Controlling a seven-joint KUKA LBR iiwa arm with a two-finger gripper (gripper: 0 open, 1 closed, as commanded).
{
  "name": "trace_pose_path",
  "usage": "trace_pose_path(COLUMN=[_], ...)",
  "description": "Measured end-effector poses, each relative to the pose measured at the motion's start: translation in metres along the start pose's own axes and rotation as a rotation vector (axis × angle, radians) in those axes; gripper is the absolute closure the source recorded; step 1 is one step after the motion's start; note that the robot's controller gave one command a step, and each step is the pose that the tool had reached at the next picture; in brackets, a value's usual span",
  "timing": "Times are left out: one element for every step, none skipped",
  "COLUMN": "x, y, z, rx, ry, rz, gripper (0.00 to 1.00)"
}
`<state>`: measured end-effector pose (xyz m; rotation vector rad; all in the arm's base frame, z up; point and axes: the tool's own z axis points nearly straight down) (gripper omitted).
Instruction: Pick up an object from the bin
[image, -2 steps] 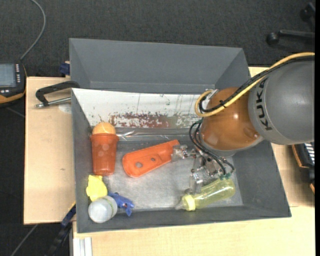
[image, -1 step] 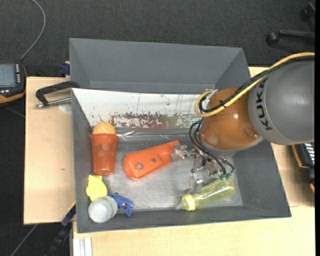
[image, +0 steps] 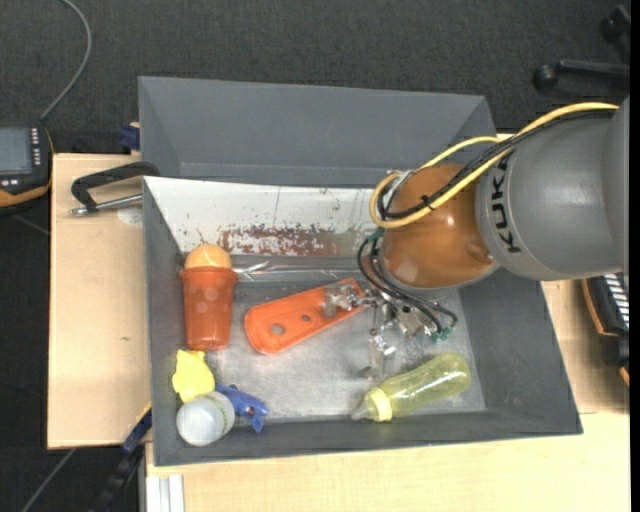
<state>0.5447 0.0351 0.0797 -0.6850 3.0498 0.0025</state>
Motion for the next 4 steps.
trace_pose_path(x=[-0.038, -0.054, -0.054, -0.049], y=[0.016, 0.024, 0.024, 0.025], z=[0.004, 0.008, 0.008, -0.013], rx=[-0.002, 0.002, 0.001, 0.002], ry=[-0.003, -0.01, -0.01, -0.014], rz=[-0.068, -0.261, -0.261, -0.286], gripper=[0.0, 1.0, 1.0, 1.0])
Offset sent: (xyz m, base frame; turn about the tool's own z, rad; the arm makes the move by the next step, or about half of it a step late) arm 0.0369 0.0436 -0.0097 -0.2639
